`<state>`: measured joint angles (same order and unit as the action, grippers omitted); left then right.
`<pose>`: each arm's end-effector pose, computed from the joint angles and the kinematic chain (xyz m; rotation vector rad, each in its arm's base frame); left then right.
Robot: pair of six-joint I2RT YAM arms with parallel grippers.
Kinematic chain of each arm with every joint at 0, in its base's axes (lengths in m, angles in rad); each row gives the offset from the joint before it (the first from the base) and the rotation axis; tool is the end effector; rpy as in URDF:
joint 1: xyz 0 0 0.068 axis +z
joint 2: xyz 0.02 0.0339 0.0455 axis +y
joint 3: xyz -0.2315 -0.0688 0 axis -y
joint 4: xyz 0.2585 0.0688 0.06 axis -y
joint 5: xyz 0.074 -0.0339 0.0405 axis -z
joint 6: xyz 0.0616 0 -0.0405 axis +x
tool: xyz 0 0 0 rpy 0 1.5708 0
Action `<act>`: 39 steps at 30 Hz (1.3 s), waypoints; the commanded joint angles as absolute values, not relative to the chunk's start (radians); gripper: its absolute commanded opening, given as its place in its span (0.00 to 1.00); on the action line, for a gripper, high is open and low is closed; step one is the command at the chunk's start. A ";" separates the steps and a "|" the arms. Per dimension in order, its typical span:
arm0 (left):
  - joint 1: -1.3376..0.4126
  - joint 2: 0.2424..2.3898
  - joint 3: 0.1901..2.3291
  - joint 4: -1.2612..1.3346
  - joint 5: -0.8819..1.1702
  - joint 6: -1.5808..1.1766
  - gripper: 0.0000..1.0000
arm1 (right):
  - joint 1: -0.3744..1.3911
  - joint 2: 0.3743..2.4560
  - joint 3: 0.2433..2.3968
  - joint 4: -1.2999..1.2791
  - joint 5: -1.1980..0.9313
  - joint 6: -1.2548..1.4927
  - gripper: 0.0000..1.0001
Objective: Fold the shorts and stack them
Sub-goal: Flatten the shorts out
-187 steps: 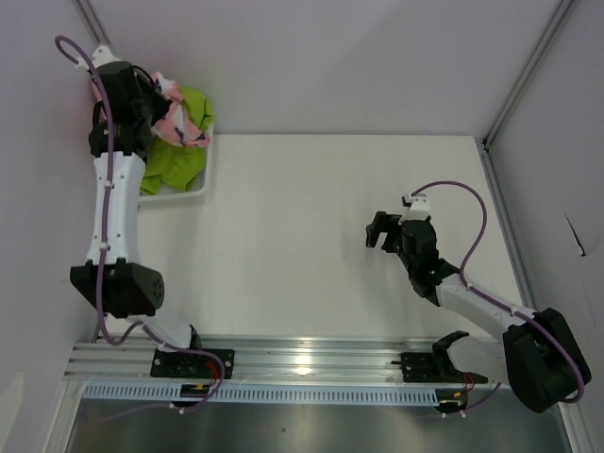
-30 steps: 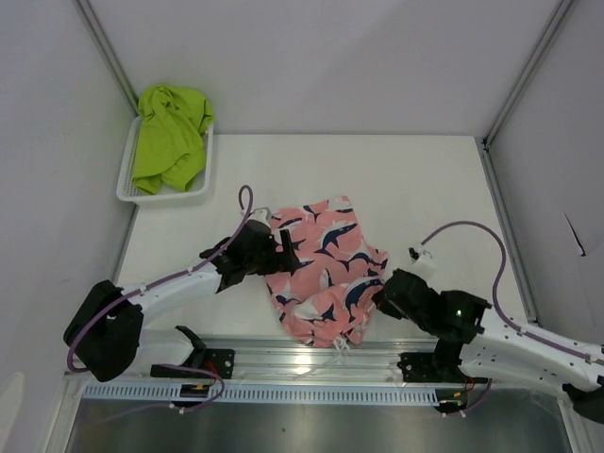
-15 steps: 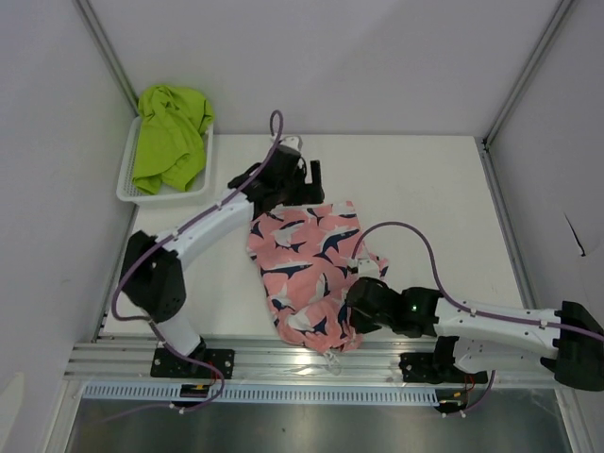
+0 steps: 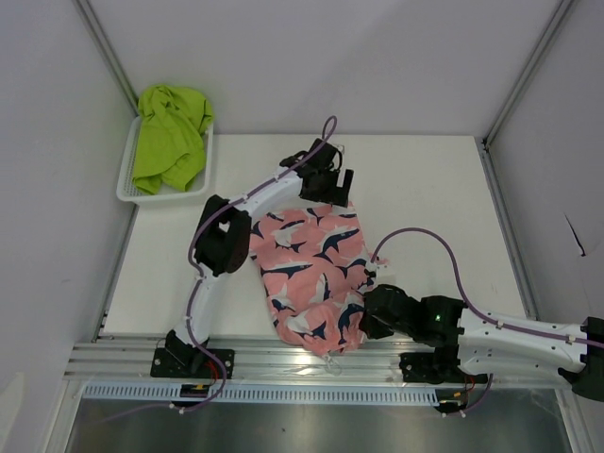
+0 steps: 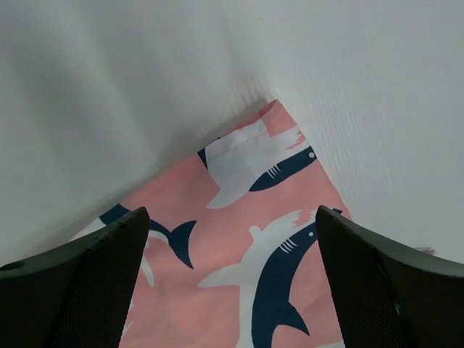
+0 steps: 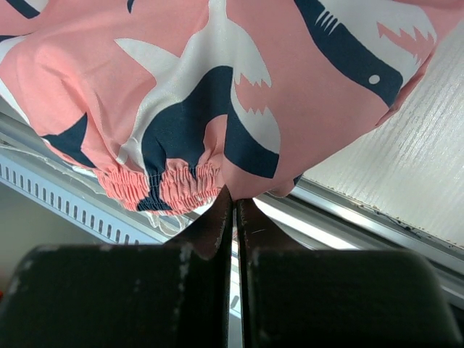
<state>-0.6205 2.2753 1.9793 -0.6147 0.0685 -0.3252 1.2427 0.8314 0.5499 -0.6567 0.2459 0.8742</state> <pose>0.4188 -0.3045 0.1649 0.4037 2.5112 -0.4744 0.0812 0.1921 0.1625 -0.3678 2.5398 0.5761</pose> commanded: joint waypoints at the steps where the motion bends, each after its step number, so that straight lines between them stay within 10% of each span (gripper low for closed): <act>1: -0.623 2.289 2.049 -0.624 0.132 -0.273 0.97 | 1.249 0.828 0.555 -0.657 0.261 0.879 0.00; 32: -0.638 2.658 2.566 -0.845 0.195 -0.374 0.76 | 1.282 0.758 0.609 -0.658 0.221 0.911 0.00; 39: -0.635 2.665 2.566 -0.854 0.206 -0.393 0.50 | 1.324 0.759 0.646 -0.669 0.244 0.925 0.00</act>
<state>-0.6388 2.6507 2.5137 -0.8402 0.1860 -0.3691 1.3071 0.7712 0.5934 -0.6651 0.2279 0.9085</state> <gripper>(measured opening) 0.529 0.009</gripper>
